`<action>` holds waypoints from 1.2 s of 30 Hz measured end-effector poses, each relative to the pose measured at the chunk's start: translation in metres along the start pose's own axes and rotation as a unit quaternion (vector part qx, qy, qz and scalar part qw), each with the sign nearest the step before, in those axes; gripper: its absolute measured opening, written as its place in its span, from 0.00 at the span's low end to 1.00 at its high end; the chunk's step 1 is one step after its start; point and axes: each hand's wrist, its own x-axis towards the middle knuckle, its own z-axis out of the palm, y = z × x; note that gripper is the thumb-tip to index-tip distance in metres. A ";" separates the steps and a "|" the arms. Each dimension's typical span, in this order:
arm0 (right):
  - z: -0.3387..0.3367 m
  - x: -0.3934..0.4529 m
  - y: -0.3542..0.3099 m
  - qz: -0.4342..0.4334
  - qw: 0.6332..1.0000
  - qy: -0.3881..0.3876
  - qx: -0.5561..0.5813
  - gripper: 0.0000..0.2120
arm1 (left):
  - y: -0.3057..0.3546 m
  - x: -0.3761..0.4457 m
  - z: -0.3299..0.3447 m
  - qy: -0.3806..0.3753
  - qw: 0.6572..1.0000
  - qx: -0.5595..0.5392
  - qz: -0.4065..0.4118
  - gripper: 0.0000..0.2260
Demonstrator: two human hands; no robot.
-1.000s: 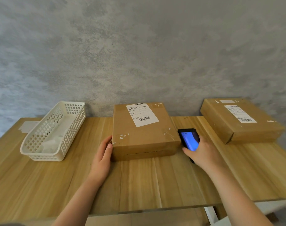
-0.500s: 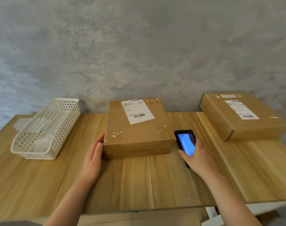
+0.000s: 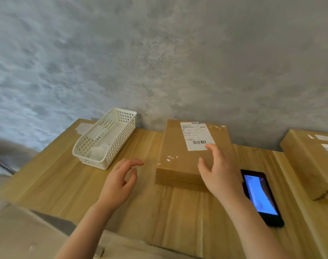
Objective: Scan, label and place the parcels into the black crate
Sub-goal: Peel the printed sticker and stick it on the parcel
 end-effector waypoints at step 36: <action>0.236 0.021 -0.125 -0.043 0.983 -0.168 -0.062 0.24 | -0.253 0.118 -0.137 -0.057 0.956 0.283 -0.047 0.12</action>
